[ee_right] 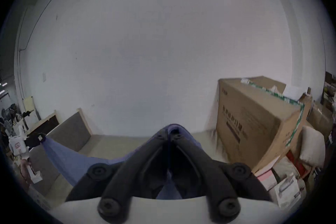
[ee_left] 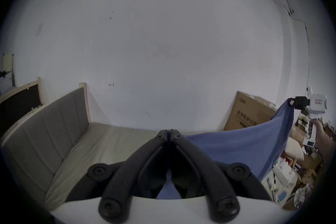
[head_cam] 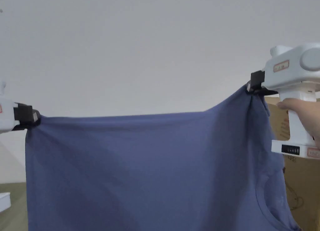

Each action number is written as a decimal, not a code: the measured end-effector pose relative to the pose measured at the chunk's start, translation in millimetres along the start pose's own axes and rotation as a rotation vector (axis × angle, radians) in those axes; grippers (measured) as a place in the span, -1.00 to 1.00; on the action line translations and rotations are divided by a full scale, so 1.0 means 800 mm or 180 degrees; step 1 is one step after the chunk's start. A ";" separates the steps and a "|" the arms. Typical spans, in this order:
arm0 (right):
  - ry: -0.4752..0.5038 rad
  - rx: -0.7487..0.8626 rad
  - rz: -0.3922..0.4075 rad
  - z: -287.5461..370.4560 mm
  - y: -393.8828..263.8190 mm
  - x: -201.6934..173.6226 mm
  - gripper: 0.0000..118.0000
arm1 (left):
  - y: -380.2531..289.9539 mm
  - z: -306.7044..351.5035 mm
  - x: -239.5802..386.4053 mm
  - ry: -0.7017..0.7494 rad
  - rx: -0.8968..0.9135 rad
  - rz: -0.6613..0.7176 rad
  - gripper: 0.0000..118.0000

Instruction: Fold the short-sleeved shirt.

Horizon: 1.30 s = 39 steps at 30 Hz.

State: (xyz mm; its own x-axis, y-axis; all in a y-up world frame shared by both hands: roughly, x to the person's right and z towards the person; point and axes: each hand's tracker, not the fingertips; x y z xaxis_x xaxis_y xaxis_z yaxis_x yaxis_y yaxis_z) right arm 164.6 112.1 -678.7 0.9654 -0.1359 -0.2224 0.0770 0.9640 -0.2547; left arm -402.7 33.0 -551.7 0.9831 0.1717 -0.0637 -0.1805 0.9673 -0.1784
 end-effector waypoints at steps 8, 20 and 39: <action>-0.0250 0.0544 0.0272 -0.045 0.020 -0.015 -0.99 | 0.014 -0.056 0.001 0.0161 0.0504 -0.0118 -0.98; -0.0273 -0.1226 -0.0227 -0.104 -0.368 0.047 -0.99 | -0.275 -0.104 -0.036 0.0123 -0.1274 0.0478 -0.98; 0.0248 -0.3189 -0.0155 0.240 -0.623 0.117 -0.99 | -0.505 0.240 -0.061 -0.0231 -0.3151 -0.0037 -0.98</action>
State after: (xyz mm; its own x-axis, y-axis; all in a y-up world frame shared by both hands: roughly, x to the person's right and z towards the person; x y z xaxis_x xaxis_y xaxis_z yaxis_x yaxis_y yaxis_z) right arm 264.6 -336.7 -391.8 0.9451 -0.2191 -0.2424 -0.1635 0.3251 -0.9314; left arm -371.5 -330.3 -288.0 0.9785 0.2063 -0.0025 -0.0829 0.3821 -0.9204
